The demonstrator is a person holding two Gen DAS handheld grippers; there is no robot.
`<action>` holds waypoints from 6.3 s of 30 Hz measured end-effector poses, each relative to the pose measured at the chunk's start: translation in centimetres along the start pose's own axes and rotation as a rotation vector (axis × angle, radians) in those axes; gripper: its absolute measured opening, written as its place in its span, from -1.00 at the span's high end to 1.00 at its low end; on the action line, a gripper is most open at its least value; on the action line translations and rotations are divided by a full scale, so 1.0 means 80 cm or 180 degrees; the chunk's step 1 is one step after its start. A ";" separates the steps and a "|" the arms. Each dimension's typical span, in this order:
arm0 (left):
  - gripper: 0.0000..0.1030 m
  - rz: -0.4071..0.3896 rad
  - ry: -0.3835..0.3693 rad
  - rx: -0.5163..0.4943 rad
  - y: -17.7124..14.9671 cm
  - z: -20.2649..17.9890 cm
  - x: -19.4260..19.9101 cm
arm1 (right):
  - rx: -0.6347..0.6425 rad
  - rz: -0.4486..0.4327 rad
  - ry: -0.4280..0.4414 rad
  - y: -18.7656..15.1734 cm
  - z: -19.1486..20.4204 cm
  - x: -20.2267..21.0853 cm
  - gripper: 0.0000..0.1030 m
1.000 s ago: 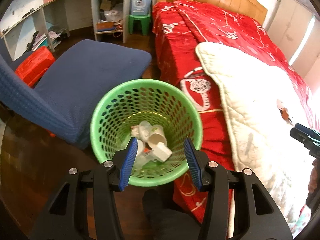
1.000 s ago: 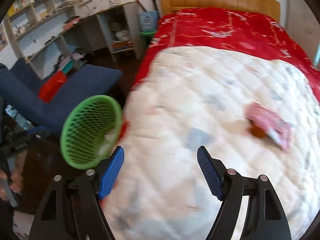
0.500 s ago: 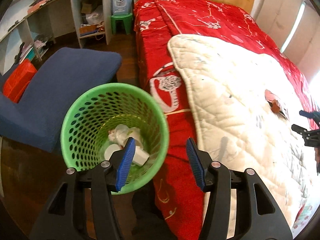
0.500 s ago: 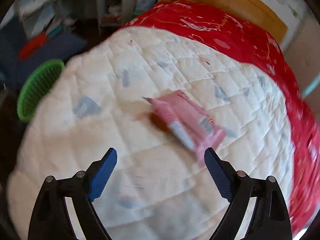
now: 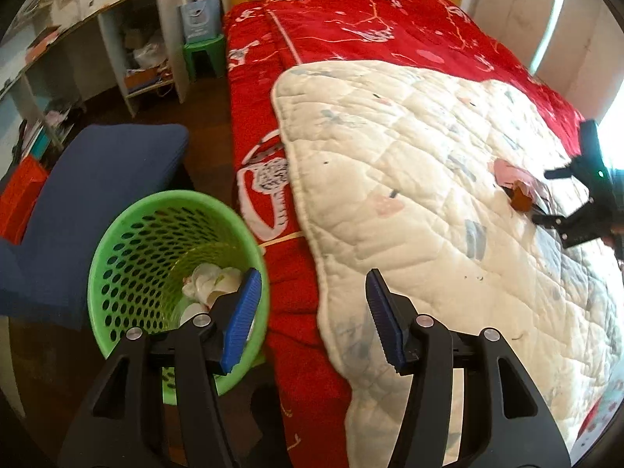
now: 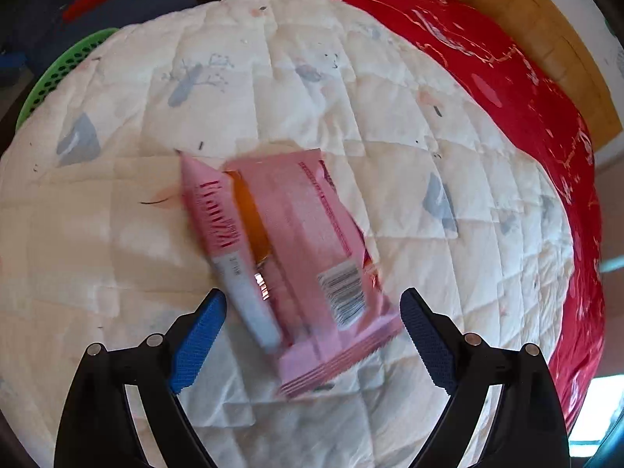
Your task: Collect trash
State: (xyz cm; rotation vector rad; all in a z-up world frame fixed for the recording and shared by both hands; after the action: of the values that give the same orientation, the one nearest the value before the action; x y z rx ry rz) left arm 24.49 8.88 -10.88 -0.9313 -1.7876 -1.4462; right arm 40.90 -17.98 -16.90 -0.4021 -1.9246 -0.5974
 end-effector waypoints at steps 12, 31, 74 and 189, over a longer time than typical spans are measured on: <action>-0.10 0.0140 -0.0187 -0.0320 0.010 -0.065 -0.037 | -0.0578 -0.0036 0.0557 -0.007 -0.029 -0.009 -0.18; -0.09 0.0473 -0.1108 -0.1032 0.008 -0.268 -0.109 | -0.1622 -0.0078 0.0720 -0.112 -0.028 0.058 0.08; 0.50 -0.0238 -0.0826 -0.0591 -0.041 -0.104 0.079 | -0.2150 -0.0614 0.0599 -0.074 0.159 0.211 0.07; -0.61 -0.0379 0.0372 0.0942 -0.152 0.232 0.153 | -0.1452 -0.0884 0.1129 0.230 0.408 0.232 -0.66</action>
State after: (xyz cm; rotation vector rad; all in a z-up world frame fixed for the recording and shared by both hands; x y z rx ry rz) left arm 6.76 26.92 -10.35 -0.5871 -1.9293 -1.2338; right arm 18.64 16.02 -6.99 -0.2879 -1.5041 -1.2162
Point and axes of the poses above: each gripper's, at about its wrist camera, not at the fingertips, and x roughly against the way its jaws point, z to its left, y to its top, the point moved 2 cm from there along -x, roughly the way its jaws point, and after that the axes turned 8 degrees about -y, right-handed, at the moved point
